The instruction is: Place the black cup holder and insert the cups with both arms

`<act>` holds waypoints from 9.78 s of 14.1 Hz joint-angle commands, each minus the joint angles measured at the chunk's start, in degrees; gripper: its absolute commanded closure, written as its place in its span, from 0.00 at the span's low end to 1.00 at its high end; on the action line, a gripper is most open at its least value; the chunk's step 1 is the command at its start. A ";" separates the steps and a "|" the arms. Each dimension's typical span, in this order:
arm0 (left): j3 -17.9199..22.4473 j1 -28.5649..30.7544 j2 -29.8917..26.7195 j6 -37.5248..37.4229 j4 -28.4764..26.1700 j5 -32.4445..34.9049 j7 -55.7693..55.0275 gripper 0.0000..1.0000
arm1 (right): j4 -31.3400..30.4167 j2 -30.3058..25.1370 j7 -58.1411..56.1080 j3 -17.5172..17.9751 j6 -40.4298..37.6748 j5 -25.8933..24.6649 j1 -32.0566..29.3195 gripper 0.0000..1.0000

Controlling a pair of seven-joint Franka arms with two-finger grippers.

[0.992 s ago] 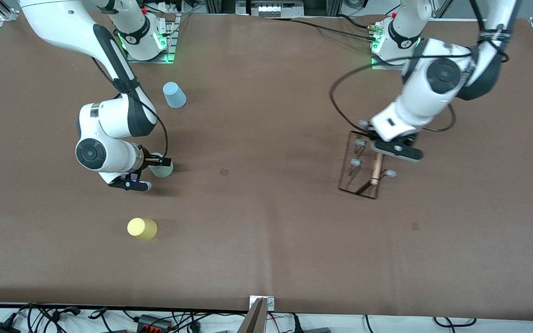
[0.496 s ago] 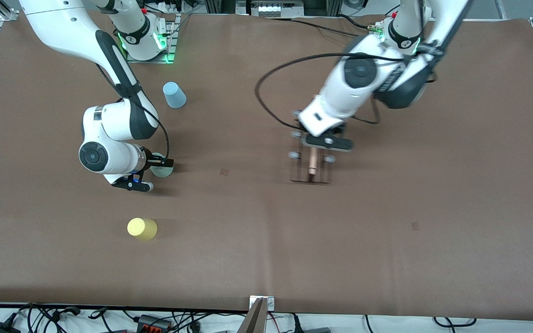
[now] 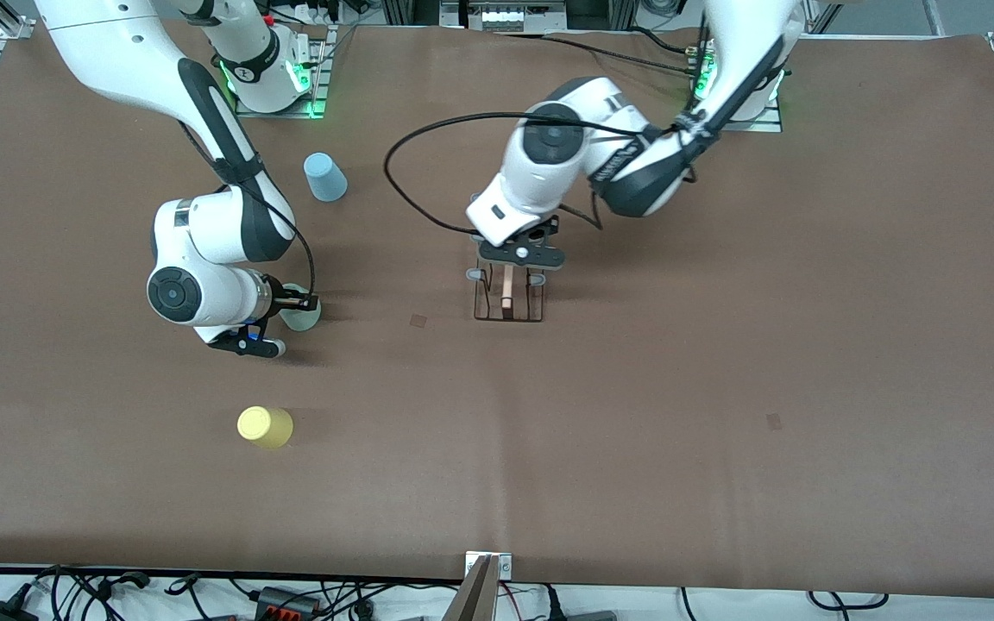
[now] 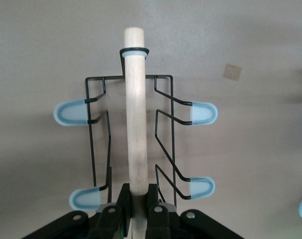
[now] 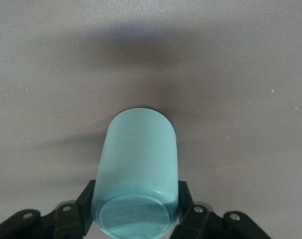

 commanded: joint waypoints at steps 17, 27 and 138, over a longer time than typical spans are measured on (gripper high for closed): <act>-0.84 16.32 -11.75 -28.97 11.65 4.26 18.03 0.00 | 8.73 -10.40 2.71 6.32 -23.63 1.13 2.76 0.79; 3.53 28.39 -20.45 -35.84 10.25 -1.47 40.44 0.00 | 14.18 -9.01 19.59 13.54 -19.78 4.38 16.46 0.79; 22.62 24.16 -33.65 -22.83 -5.49 -8.24 47.15 0.00 | 33.43 6.40 30.59 0.63 -7.90 -2.47 28.26 0.00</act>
